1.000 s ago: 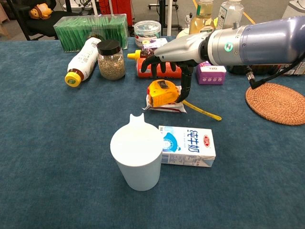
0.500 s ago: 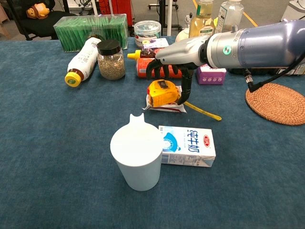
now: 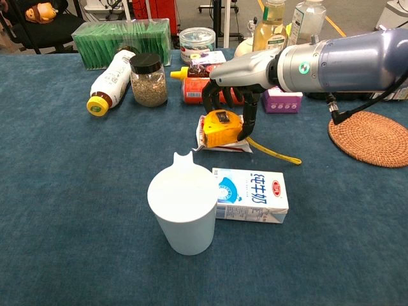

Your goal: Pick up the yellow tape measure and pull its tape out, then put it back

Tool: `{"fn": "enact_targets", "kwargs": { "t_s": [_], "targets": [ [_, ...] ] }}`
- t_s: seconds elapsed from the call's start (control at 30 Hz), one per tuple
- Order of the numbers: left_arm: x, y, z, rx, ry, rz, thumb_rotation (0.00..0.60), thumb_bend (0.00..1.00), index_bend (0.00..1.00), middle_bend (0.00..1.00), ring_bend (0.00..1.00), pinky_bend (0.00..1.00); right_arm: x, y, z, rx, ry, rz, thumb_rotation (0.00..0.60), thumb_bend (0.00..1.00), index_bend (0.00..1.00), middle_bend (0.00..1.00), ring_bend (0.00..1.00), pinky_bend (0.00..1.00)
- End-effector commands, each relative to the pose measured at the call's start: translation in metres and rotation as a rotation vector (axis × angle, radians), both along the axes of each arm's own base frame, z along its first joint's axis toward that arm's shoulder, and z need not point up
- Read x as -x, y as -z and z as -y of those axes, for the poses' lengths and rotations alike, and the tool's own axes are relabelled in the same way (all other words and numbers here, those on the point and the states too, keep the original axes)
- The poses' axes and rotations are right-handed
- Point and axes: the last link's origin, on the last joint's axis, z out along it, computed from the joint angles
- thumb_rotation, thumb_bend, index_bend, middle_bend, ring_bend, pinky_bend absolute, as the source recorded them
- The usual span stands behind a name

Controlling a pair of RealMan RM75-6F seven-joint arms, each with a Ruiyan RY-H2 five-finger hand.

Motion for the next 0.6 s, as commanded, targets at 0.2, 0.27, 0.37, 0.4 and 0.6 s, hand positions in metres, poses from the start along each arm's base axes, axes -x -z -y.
{"fn": "enact_targets", "kwargs": {
  "t_s": [0.2, 0.27, 0.37, 0.4, 0.6],
  "targets": [
    [0.0027, -0.0001, 0.0009, 0.000, -0.008, 0.000, 0.600, 0.23, 0.42, 0.26, 0.16, 0.29, 0.0012, -0.0002, 0.0003, 0.005, 0.043, 0.036, 0.600, 0.08, 0.48, 0.48, 0.53, 0.51],
    [0.0026, 0.0001, 0.0006, 0.001, -0.007, 0.002, 0.600, 0.23, 0.42, 0.26, 0.16, 0.29, 0.0020, -0.0005, 0.0010, 0.010, 0.054, 0.039, 0.600, 0.08, 0.49, 0.48, 0.54, 0.53],
    [0.0019, 0.0005, 0.0001, 0.002, -0.002, 0.002, 0.600, 0.23, 0.42, 0.26, 0.16, 0.29, 0.0021, -0.0013, 0.0017, 0.014, 0.067, 0.044, 0.600, 0.08, 0.50, 0.49, 0.55, 0.54],
    [0.0018, 0.0005, 0.0000, 0.003, -0.001, 0.002, 0.600, 0.23, 0.42, 0.26, 0.16, 0.29, 0.0020, -0.0014, 0.0017, 0.014, 0.069, 0.045, 0.600, 0.08, 0.50, 0.49, 0.56, 0.55],
    [0.0011, 0.0005, -0.0002, 0.003, 0.001, 0.001, 0.600, 0.23, 0.42, 0.26, 0.16, 0.29, 0.0024, -0.0033, 0.0031, 0.023, 0.080, 0.053, 0.600, 0.09, 0.52, 0.51, 0.58, 0.58]
  ]
}}
